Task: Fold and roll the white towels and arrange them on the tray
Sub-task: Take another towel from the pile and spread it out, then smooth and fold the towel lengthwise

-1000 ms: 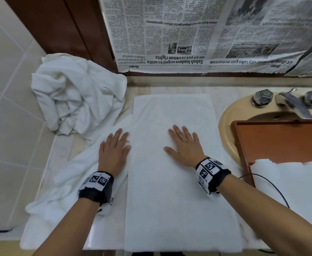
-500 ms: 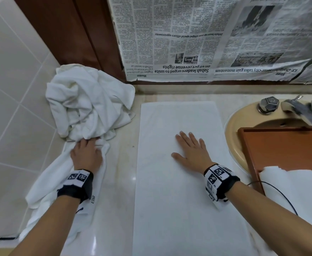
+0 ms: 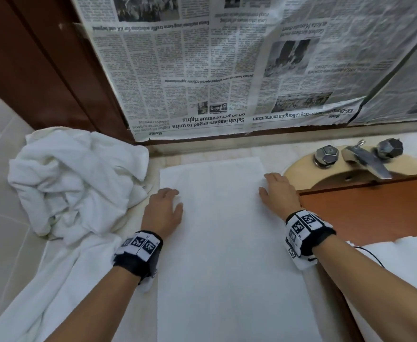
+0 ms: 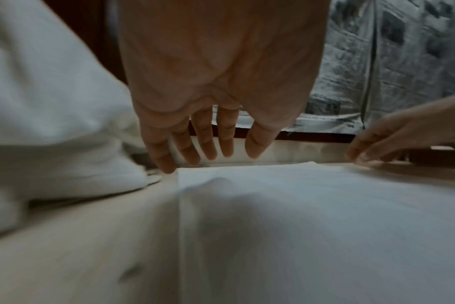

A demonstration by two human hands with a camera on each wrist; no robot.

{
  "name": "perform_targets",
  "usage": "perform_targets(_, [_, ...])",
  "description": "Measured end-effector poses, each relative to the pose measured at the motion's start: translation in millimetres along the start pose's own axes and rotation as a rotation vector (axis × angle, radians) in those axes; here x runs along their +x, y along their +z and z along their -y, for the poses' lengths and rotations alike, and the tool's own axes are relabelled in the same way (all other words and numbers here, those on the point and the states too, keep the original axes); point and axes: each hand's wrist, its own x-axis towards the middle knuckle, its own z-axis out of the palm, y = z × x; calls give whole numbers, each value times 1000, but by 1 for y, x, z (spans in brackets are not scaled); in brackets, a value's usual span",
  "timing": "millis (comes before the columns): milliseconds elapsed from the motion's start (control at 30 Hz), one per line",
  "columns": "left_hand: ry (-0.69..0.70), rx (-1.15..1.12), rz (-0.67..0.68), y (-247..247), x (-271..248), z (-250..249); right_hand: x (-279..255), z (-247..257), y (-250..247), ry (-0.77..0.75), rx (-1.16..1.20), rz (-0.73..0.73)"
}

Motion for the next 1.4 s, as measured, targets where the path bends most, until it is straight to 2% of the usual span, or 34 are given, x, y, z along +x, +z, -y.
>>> perform_targets(200, [195,79,153,24,89,-72,40,-6,-3,128,-177,63])
perform_targets(367, [308,90,250,63,158,-130,56,-13,4,173,-110,44])
perform_targets(533, [350,151,318,93,187,-162,63,-15,4,194,-42,30])
perform_targets(700, [426,194,333,103,193,-168,59,-15,-2,184,-20,65])
perform_targets(833, [415,96,315,98,194,-172,45,-9,-4,136,-38,98])
perform_targets(967, [392,-101,139,80,192,-170,22,-1,-8,113,-12,137])
perform_targets(1067, [369,-169,72,61,189,-167,1,-2,-9,139,75,104])
perform_targets(1200, [257,-240,36,37,186,-164,-23,-1,-14,142,265,-23])
perform_targets(1300, [231,-329,23,25,182,-169,-33,-1,-25,150,407,-135])
perform_targets(1400, [142,-477,42,18,177,-174,-33,-3,-40,155,484,-298])
